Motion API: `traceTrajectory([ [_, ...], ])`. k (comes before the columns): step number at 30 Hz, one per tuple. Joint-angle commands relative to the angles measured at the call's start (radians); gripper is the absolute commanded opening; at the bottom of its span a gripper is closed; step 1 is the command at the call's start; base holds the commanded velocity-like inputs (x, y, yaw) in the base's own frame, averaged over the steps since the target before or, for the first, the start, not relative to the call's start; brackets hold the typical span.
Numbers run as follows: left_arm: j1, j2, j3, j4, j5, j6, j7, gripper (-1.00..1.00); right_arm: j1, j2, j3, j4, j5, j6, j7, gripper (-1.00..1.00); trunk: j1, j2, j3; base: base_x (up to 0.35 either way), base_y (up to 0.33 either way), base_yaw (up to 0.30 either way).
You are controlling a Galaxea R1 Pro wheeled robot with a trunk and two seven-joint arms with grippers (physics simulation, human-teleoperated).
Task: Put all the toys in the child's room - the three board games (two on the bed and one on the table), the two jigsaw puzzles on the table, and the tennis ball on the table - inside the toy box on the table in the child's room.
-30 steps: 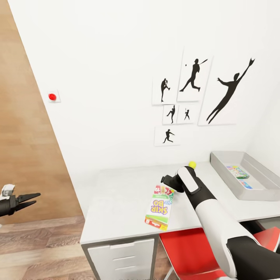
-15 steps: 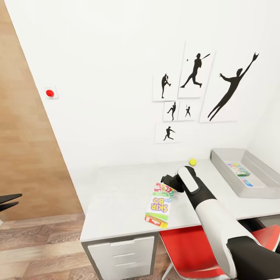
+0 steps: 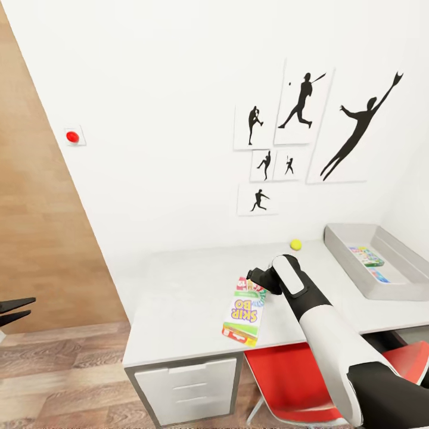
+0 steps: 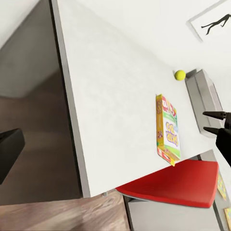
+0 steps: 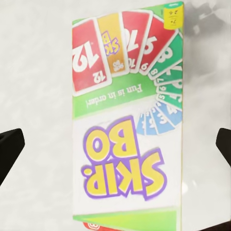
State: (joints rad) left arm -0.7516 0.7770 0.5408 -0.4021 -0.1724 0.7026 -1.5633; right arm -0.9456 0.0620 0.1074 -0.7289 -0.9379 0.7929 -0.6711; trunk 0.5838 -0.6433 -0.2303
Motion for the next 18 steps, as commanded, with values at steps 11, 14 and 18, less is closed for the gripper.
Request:
traceTrajectory([
  [11,-0.002,-0.008,0.005,0.001,-0.011,0.011,-0.008,1.0,-0.001,-0.001,0.004,-0.001,-0.01,0.0,-0.01,1.0,0.0,-0.002,-0.02,0.0,0.0,0.0],
  [14,-0.002,-0.012,0.005,0.005,-0.012,0.011,-0.008,1.0,-0.001,-0.001,0.004,-0.001,-0.01,0.0,-0.01,1.0,0.0,-0.002,-0.025,0.0,0.0,0.0],
  [18,-0.002,-0.014,0.006,0.007,-0.012,0.011,-0.008,1.0,-0.001,-0.001,0.005,-0.002,-0.01,0.001,-0.01,1.0,0.0,-0.002,-0.031,0.0,0.0,0.0],
])
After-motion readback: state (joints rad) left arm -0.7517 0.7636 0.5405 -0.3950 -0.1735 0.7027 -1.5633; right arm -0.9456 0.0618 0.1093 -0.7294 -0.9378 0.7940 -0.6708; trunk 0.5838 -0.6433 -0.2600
